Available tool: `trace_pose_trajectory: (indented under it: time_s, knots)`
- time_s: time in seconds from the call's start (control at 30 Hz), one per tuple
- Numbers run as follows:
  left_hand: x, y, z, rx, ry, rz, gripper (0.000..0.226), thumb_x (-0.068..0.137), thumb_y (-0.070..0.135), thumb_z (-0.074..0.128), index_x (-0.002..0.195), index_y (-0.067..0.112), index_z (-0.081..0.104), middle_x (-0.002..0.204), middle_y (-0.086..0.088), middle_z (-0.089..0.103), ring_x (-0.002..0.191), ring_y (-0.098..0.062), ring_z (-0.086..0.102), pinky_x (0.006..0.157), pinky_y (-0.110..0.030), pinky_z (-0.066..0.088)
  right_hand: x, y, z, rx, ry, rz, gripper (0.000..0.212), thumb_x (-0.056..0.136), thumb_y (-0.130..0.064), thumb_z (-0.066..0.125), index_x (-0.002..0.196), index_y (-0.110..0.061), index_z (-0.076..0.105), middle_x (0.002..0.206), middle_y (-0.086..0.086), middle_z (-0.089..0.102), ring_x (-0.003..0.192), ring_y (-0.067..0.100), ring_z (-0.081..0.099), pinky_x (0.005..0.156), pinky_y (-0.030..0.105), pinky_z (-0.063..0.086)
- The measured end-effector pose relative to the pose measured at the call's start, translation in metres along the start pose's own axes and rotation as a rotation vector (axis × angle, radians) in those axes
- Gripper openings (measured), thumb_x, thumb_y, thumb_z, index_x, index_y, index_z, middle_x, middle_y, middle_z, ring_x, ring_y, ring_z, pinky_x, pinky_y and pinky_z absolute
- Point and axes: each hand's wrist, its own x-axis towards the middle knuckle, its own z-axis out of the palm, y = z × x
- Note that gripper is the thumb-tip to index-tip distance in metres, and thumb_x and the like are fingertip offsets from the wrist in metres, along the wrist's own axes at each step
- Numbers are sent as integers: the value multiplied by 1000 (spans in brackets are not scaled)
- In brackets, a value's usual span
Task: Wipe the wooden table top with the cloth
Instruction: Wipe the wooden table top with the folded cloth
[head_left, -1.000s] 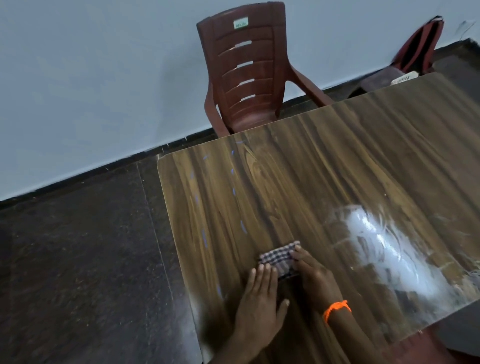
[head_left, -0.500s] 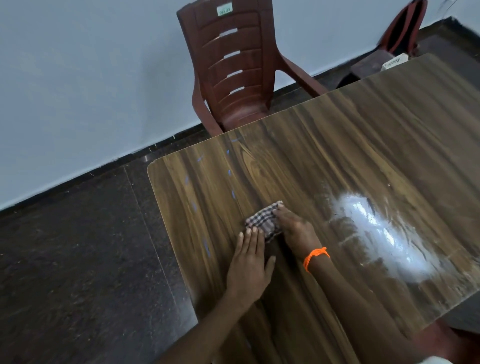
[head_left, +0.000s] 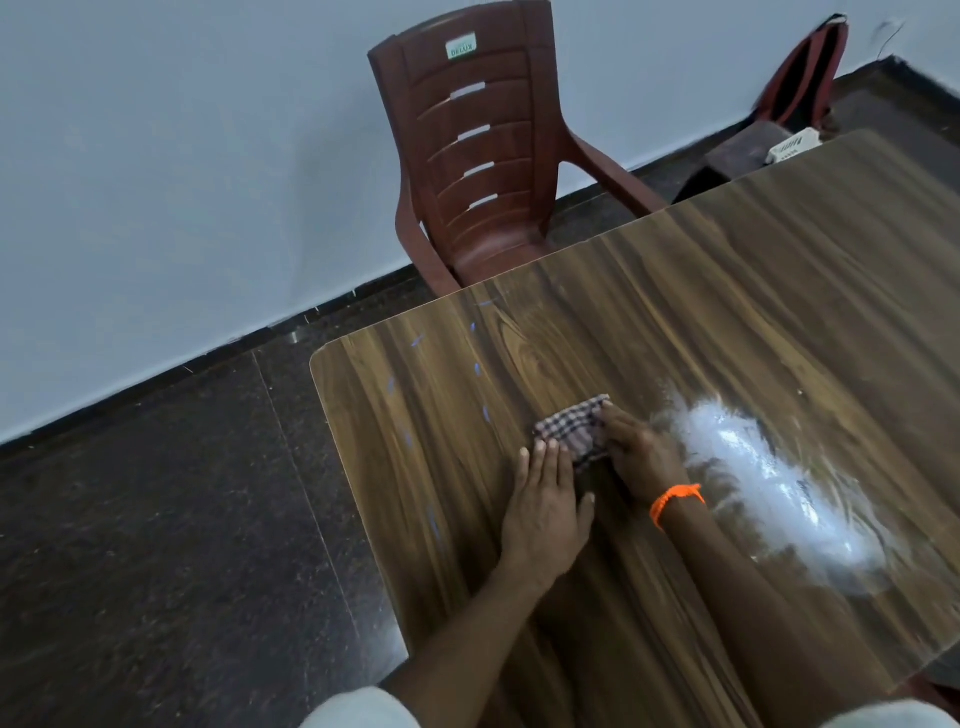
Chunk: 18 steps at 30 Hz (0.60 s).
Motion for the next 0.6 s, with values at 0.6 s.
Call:
trace_pose_trajectory:
  time_s: [0.6]
  knots:
    - [0,-5,6,43,-38,83,75,103,49,34,158,-1,21,167,-20,14,157,-30,2,128,-48,6,-23,-6,1,-23,34,59,37,72,11,69,103,-10,70,123,8,64,113,22,61,90,35,53]
